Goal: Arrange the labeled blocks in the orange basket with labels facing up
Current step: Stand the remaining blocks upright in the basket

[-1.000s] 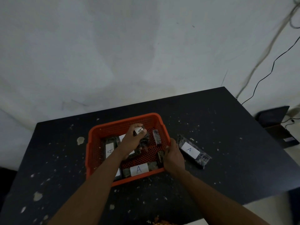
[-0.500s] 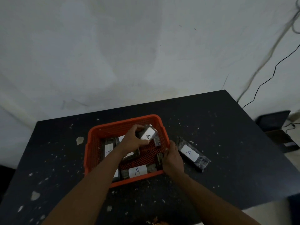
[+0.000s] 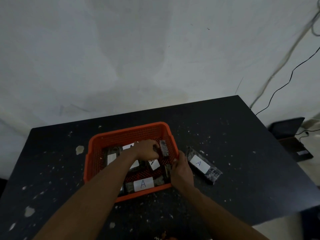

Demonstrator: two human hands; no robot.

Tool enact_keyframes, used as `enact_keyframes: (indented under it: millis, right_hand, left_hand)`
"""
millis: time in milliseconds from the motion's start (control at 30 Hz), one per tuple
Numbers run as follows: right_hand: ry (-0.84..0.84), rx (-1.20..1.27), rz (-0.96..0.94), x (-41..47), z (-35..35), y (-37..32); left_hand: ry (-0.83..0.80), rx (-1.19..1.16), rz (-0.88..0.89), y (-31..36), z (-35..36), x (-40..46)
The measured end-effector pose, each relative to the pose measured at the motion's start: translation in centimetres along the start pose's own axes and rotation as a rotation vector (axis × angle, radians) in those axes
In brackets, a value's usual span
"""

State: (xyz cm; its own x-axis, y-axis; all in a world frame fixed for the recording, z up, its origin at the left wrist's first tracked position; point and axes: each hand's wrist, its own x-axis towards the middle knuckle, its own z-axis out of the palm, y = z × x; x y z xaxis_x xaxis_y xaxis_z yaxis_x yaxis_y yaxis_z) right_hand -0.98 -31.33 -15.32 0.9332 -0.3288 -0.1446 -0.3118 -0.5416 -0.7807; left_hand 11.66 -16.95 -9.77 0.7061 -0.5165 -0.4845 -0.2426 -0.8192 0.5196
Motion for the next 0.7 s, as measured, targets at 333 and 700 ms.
enact_keyframes:
  millis: [333,700]
  right_hand:
    - [0.032,-0.012,0.001,0.0,0.2,-0.1]
    - [0.035,-0.007,0.03,0.1,0.3,0.0]
  left_hand:
    - [-0.082,0.006,-0.022,-0.1,0.8,1.9]
    - [-0.106,0.111,-0.017,-0.5,1.9,2.5]
